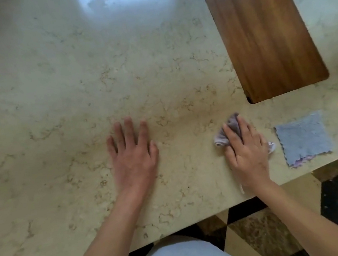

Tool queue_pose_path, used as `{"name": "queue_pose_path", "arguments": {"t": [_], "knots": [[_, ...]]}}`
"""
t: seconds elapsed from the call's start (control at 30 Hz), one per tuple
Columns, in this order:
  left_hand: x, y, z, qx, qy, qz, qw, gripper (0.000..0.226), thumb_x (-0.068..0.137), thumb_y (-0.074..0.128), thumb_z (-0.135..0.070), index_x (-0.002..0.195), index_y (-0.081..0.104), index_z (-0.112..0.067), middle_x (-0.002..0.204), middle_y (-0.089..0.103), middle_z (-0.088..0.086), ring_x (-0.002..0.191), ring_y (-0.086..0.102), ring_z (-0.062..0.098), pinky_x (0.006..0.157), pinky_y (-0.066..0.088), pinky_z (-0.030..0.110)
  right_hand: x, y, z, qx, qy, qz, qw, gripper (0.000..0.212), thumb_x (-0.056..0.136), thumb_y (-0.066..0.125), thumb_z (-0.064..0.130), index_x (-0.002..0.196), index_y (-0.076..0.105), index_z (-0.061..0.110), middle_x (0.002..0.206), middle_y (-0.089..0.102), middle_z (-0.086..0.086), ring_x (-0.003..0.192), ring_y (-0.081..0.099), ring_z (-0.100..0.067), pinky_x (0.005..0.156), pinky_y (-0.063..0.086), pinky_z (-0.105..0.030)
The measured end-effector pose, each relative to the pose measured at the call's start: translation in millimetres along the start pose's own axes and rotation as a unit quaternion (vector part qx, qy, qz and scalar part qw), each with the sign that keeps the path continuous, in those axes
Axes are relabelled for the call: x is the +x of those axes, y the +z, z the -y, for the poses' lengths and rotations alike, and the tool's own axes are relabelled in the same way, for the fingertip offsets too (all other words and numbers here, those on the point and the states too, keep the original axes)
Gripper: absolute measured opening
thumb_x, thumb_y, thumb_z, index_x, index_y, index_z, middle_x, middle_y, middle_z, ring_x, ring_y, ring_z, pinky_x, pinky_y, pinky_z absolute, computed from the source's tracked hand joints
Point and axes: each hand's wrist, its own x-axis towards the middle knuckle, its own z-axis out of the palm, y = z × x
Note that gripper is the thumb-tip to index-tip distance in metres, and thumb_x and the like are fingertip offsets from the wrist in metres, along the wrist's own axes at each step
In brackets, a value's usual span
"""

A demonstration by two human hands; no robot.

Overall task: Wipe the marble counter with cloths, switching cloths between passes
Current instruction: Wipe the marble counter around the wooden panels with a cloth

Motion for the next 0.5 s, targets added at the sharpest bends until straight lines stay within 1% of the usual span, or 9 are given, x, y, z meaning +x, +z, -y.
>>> {"name": "queue_pose_path", "arguments": {"t": [0.07,0.13,0.2,0.3,0.33,0.4,0.5], "knots": [[-1,0,1,-0.006,0.003,-0.003,1.0,0.062,0.101,0.025,-0.046,0.159,0.018,-0.026,0.168,0.007,0.012,0.155,0.0,0.033,0.123,0.004,0.053,29,2,24,-0.001,0.09,-0.015,0.996,0.054,0.099,0.035,0.041,0.152,0.04,0.03,0.166,0.023,-0.007,0.149,0.027,-0.031,0.114,0.026,-0.053],[-1,0,2,-0.017,0.0,-0.004,1.0,0.061,0.101,0.026,-0.045,0.159,0.019,-0.025,0.168,0.009,0.011,0.155,0.002,0.033,0.123,0.005,0.053,55,4,47,0.0,0.151,-0.033,0.988,0.053,0.1,0.034,0.04,0.151,0.039,0.027,0.166,0.023,-0.011,0.149,0.026,-0.035,0.114,0.024,-0.054],[0,-5,3,-0.038,0.008,-0.005,0.999,0.06,0.101,0.029,-0.044,0.157,0.025,-0.024,0.167,0.016,0.011,0.155,0.007,0.033,0.124,0.008,0.052,79,4,65,0.015,0.197,-0.041,0.979,0.054,0.101,0.031,0.041,0.152,0.038,0.024,0.166,0.022,-0.015,0.149,0.025,-0.038,0.114,0.023,-0.056],[-6,-20,19,-0.129,0.008,-0.024,0.991,0.057,0.099,0.034,-0.04,0.152,0.035,-0.019,0.164,0.027,0.012,0.153,0.019,0.031,0.122,0.012,0.048,107,5,83,0.032,0.243,-0.051,0.968,0.054,0.102,0.029,0.042,0.153,0.034,0.025,0.166,0.019,-0.017,0.149,0.023,-0.041,0.114,0.021,-0.058],[-13,-25,32,-0.157,-0.012,-0.042,0.987,0.056,0.098,0.036,-0.038,0.151,0.037,-0.018,0.163,0.029,0.012,0.152,0.021,0.03,0.121,0.013,0.047,112,5,87,0.033,0.253,-0.054,0.965,0.054,0.104,0.028,0.042,0.154,0.033,0.025,0.167,0.017,-0.017,0.149,0.022,-0.041,0.114,0.02,-0.058],[-32,-32,73,-0.187,-0.085,-0.075,0.976,0.057,0.098,0.036,-0.037,0.152,0.036,-0.016,0.163,0.028,0.011,0.153,0.019,0.028,0.121,0.012,0.046,116,4,92,0.034,0.268,-0.054,0.961,0.053,0.106,0.03,0.041,0.156,0.029,0.024,0.168,0.013,-0.016,0.15,0.019,-0.042,0.115,0.019,-0.059],[-69,-35,153,-0.182,-0.213,-0.102,0.954,0.058,0.099,0.033,-0.036,0.153,0.033,-0.013,0.164,0.025,0.013,0.153,0.015,0.029,0.123,0.009,0.049,117,2,112,0.038,0.275,-0.042,0.96,0.055,0.107,0.03,0.039,0.159,0.023,0.022,0.169,0.008,-0.016,0.152,0.015,-0.041,0.115,0.019,-0.058]]}}
